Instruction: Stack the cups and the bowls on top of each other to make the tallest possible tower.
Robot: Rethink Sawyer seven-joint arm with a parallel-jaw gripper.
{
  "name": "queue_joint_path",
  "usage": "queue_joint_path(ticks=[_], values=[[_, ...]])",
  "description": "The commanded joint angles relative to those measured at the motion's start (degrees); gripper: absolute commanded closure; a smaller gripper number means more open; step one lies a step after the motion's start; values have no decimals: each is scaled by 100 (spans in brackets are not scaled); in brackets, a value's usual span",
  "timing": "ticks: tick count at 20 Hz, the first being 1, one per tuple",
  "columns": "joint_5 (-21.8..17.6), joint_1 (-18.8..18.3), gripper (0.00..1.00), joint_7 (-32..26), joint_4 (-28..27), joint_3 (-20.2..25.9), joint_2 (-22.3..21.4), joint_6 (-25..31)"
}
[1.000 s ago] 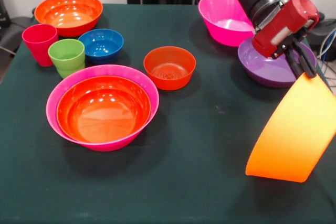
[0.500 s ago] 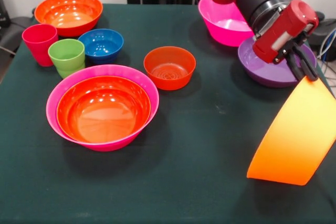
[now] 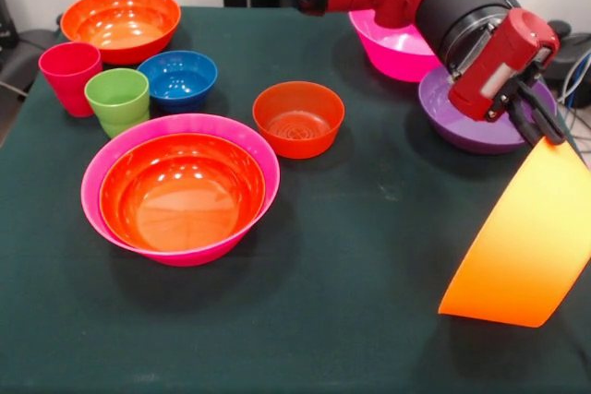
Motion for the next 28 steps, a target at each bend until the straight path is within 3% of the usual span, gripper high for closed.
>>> queue_joint_path(ticks=[1, 16, 28], values=[[-297, 43, 100, 445, -185, 353, 507, 381], [-1677, -551, 100, 1070, -179, 282, 304, 491], [-2543, -1077, 100, 1399, -409, 475, 351, 638]])
